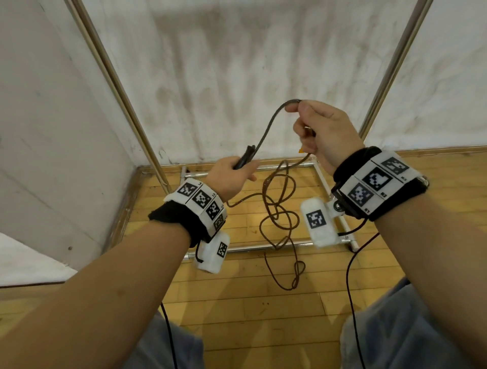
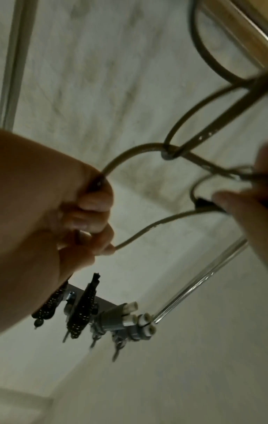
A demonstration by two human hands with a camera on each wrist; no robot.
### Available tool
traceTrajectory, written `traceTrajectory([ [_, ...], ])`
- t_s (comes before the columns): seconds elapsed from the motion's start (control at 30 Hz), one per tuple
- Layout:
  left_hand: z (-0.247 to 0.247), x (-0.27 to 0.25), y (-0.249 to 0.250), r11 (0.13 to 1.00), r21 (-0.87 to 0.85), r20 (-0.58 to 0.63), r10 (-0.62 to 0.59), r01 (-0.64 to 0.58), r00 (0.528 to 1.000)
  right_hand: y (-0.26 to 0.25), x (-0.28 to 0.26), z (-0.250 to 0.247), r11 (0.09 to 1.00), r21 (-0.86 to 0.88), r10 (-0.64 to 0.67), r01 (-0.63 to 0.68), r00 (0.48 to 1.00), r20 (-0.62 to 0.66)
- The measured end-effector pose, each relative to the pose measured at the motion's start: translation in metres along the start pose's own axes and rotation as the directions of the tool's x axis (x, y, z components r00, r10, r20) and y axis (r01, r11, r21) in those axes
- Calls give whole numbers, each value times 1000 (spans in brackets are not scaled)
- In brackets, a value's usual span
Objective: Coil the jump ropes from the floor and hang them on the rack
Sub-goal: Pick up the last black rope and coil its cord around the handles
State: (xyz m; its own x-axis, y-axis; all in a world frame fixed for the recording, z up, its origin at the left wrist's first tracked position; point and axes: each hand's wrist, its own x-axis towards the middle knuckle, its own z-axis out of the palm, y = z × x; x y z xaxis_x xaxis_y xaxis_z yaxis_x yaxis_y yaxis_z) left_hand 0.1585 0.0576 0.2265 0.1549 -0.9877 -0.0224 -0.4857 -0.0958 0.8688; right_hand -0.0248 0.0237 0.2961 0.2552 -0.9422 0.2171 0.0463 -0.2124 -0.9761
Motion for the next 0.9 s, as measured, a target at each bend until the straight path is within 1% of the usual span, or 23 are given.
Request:
traceTrajectory([
  [0.03, -4, 1, -5, 1000, 9, -24, -11, 11, 1000, 4, 1, -1, 990, -140, -42, 32, 997, -71],
  [0.07, -9, 3, -9, 1000, 18, -43, -25, 26, 999, 8, 3, -3, 957, -286, -93, 57, 989, -115],
  [0.1, -12, 4, -12, 998, 41, -68, -38, 41, 997, 13, 4, -4, 910, -408, -135, 72, 983, -127],
  [0.17, -19, 6, -16, 992, 107, -151, -49, 65, 987, 22, 7, -7, 828, -558, -154, 62, 981, -120],
  [0.23, -22, 6, -14, 994, 97, -227, -35, 58, 973, 29, 10, -11, 780, -626, -111, 4, 985, -132],
  [0.27, -23, 6, -11, 996, 75, -245, -25, 45, 969, 32, 12, -13, 762, -646, -68, -43, 987, -146],
  [0.33, -22, 3, -1, 998, 61, -242, -2, 17, 970, 39, 15, -14, 709, -686, 41, -164, 981, -192],
  [0.37, -21, 2, 4, 999, 36, -224, 8, 0, 975, 40, 14, -12, 672, -712, 77, -202, 976, -205],
  [0.4, -19, 1, 9, 1000, -27, -202, 7, -12, 979, 40, 10, -8, 646, -739, 81, -191, 980, -183],
  [0.43, -18, 0, 14, 993, -114, -180, -7, -14, 984, 40, 6, -2, 651, -747, 73, -133, 991, -113],
  [0.47, -18, -1, 19, 980, -201, -160, -26, -7, 987, 38, 0, 6, 691, -720, 85, -63, 996, -5],
  [0.5, -19, -2, 24, 960, -279, -138, -44, 4, 989, 37, -6, 16, 743, -669, 143, -22, 982, 127],
  [0.53, -19, -3, 28, 934, -357, -113, -60, 16, 992, 36, -14, 26, 781, -624, 224, -15, 940, 258],
  [0.57, -18, -4, 32, 900, -436, -84, -69, 26, 994, 38, -21, 35, 805, -594, 280, -19, 893, 351],
  [0.6, -18, -5, 34, 863, -503, -53, -74, 37, 996, 40, -26, 41, 821, -571, 293, -24, 875, 385],
  [0.67, -18, -8, 38, 814, -579, -11, -70, 51, 998, 41, -32, 48, 862, -505, 252, -44, 902, 351],
  [0.73, -19, -10, 39, 810, -585, -5, -66, 51, 998, 41, -32, 49, 901, -424, 244, -90, 913, 326],
  [0.8, -20, -12, 37, 855, -517, -18, -61, 43, 998, 39, -31, 51, 918, -371, 261, -140, 918, 299],
  [0.9, -19, -13, 33, 949, -315, -42, -29, 14, 999, 38, -28, 50, 911, -362, 286, -199, 935, 207],
])
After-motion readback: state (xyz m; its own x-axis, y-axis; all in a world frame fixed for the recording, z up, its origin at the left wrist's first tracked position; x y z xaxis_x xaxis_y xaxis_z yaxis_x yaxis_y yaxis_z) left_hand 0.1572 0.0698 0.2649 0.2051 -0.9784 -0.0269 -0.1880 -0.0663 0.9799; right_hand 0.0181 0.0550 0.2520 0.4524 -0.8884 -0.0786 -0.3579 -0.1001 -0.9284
